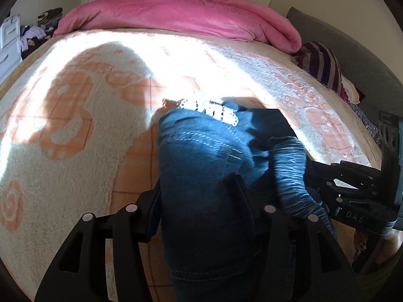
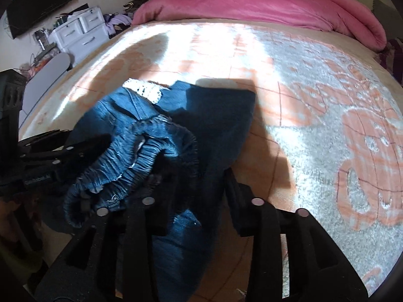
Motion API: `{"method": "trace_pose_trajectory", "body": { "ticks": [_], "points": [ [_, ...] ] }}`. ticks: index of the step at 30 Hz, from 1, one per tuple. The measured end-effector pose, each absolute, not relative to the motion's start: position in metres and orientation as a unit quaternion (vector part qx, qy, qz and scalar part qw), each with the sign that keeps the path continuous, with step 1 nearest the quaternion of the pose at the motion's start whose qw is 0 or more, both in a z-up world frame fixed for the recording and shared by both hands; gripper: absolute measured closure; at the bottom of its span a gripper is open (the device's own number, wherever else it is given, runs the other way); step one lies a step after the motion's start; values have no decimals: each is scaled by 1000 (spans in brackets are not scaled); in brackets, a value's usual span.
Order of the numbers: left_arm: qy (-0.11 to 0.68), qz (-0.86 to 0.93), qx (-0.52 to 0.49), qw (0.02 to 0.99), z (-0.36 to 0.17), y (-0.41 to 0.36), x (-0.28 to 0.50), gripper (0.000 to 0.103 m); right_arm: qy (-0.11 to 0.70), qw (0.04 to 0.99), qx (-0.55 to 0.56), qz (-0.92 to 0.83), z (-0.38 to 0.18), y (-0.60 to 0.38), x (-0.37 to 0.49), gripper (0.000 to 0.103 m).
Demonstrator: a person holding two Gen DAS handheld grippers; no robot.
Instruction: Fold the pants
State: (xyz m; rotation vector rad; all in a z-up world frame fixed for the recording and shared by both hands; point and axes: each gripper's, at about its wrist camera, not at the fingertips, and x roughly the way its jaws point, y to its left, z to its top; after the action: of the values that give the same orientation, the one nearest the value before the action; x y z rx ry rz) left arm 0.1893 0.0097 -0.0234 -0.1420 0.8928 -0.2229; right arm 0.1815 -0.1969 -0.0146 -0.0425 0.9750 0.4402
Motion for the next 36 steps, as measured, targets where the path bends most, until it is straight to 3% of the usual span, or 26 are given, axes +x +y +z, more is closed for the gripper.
{"method": "trace_pose_trajectory", "body": {
  "ticks": [2,4,10,14,29,32,35,36],
  "points": [
    [433,-105,-67,893,-28,12,191,47,471,860,-15,197,-19,-201,183,61],
    [434,-105,-69,892,-30,13,192,46,475,859,-6,191,-23,-205,184,57],
    [434,-104,-67,892,-29,12,192,46,478,859,-6,182,-22,-204,184,55],
    [434,-102,-68,893,-27,10,190,46,476,863,-5,173,-18,-206,180,44],
    [421,-98,-63,900,-5,15,171,47,449,877,-2,170,9,-213,158,24],
    [414,-92,-60,903,2,16,167,27,442,881,-1,170,15,-213,154,22],
    [409,-92,-60,906,10,17,163,26,433,885,-1,170,23,-213,150,18],
    [407,-90,-59,907,13,18,162,21,429,887,-1,170,25,-213,149,17]
  ]
}}
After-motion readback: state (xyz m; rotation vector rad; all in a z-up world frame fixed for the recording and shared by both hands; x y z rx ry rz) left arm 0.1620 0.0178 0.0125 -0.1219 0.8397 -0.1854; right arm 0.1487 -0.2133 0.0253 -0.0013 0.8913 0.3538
